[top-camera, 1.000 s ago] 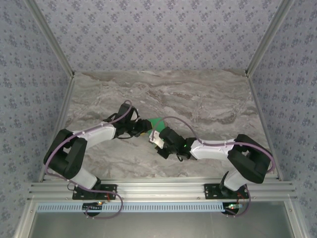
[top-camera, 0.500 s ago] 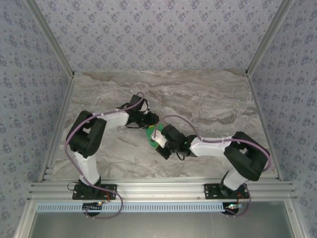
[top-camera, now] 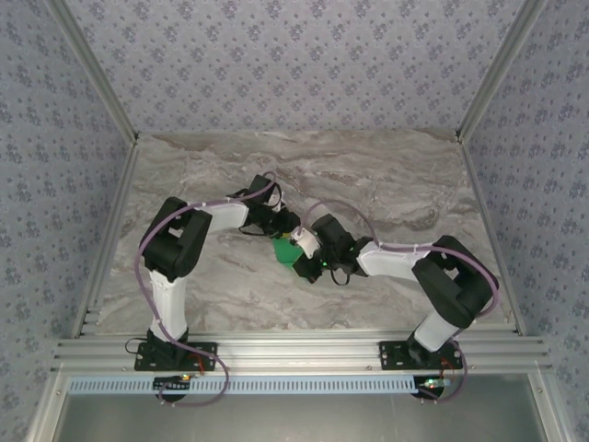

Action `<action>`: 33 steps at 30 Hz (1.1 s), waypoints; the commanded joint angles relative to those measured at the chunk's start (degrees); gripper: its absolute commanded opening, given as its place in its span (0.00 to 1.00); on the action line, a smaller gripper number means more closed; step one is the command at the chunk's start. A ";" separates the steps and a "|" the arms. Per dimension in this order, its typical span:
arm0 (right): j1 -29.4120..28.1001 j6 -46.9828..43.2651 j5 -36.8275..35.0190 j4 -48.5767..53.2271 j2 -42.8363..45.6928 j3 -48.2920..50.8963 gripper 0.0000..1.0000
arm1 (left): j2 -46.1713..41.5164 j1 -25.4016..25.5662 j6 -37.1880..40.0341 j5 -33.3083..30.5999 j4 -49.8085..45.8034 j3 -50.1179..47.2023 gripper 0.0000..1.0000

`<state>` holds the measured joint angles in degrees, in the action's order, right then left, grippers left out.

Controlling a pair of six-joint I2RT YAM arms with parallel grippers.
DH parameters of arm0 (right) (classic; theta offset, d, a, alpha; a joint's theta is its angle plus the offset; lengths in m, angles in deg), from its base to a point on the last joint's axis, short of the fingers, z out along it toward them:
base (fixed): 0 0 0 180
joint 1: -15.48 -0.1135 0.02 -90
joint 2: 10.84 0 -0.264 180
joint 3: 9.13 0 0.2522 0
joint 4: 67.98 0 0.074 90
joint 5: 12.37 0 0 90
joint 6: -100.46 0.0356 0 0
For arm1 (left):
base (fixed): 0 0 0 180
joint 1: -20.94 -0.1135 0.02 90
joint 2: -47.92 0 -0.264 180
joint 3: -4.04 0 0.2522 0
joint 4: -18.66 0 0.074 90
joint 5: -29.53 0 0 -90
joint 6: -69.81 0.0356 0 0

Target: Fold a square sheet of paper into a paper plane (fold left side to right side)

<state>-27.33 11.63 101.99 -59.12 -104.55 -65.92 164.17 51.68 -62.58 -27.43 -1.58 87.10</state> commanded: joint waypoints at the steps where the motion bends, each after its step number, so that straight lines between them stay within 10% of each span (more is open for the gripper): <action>1: 1.96 3.37 4.11 0.93 -2.39 -1.85 0.07 | 2.16 0.79 1.78 -0.25 -2.65 0.32 0.27; 33: 5.42 6.13 0.42 1.94 -6.10 -3.65 0.08 | 2.76 1.19 1.70 -0.69 -2.65 0.23 0.25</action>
<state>-22.35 16.73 103.65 -58.69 -109.64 -68.37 164.34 51.96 -61.75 -27.48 -1.58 87.30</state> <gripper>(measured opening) 0.078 0.254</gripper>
